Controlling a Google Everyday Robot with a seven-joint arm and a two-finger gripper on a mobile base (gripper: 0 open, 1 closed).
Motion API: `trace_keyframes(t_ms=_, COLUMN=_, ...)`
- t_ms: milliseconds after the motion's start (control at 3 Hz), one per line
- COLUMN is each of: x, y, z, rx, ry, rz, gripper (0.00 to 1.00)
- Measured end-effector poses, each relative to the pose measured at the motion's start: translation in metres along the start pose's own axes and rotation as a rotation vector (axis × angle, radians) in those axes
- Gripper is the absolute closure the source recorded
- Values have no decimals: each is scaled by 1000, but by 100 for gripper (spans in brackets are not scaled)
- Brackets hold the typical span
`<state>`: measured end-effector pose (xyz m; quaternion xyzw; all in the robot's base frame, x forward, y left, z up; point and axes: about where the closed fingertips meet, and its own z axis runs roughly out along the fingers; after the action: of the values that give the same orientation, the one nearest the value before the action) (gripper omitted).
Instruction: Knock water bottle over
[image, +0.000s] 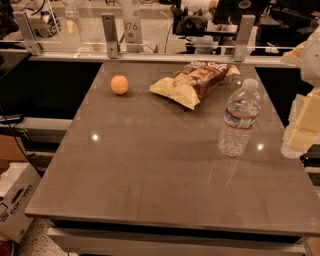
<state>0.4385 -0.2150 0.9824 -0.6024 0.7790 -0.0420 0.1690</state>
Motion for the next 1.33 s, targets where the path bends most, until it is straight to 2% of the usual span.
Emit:
trace_keyframes(t_ms=333, x=0, y=0, z=0, rx=0, ry=0, rz=0, gripper=0)
trace_keyframes(t_ms=667, x=-1, y=-10, z=4, rx=2, ry=-39, rz=15, gripper=0)
trace_keyframes(t_ms=1333, x=-9, y=-33, z=23, rx=-23, ry=-204, rz=57, gripper=0)
